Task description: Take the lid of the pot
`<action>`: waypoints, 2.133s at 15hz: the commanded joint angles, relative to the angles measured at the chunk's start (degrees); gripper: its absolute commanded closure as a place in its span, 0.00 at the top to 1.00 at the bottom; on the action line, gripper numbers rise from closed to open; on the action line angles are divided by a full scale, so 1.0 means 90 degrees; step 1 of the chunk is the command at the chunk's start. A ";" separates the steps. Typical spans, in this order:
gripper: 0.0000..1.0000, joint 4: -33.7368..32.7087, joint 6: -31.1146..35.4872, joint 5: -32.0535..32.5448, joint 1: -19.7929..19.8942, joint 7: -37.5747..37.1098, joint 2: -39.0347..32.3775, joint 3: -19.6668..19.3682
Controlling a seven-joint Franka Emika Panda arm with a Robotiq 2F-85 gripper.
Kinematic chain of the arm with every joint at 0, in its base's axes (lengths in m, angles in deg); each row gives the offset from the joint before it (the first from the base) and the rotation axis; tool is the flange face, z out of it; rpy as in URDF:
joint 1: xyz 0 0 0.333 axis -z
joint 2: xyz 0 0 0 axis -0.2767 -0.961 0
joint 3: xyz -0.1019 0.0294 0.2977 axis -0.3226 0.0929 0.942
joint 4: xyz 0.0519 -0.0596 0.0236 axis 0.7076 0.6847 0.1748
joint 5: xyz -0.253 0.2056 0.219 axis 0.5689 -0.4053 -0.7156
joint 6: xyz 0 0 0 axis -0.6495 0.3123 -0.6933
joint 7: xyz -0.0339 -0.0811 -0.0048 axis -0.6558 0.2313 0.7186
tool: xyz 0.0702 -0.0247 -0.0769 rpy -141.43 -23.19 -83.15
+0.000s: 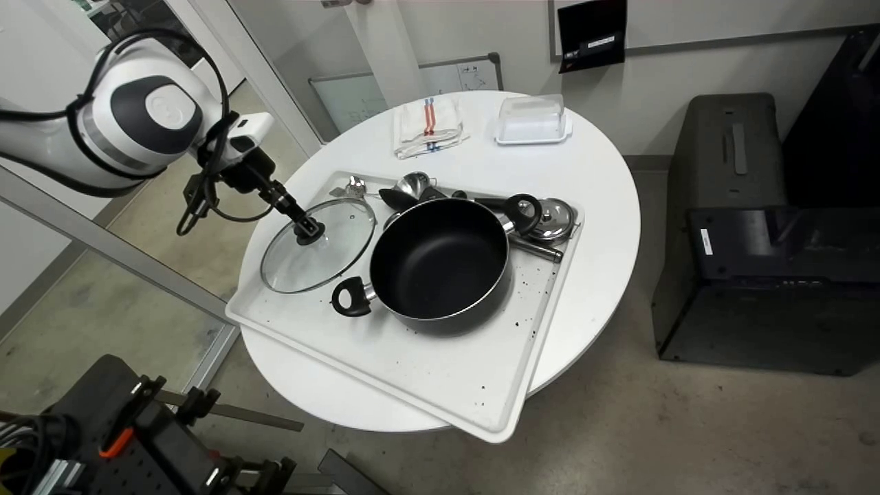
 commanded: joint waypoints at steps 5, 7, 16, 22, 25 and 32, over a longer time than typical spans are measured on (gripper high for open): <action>0.25 0.0129 0.0872 -0.0184 0.0040 0.0949 -0.0305 0.0142; 0.25 0.0139 0.1121 -0.0288 0.0060 0.1189 -0.0443 0.0148; 0.25 0.0274 0.2331 -0.1073 0.0124 0.2634 -0.1082 0.0190; 0.25 0.0324 0.2775 -0.1415 0.0167 0.3468 -0.1266 0.0253; 0.82 0.0434 0.2761 -0.1433 0.0180 0.3734 -0.1178 0.0270; 1.00 0.0641 0.2204 -0.1454 0.0513 0.4271 -0.0650 0.0631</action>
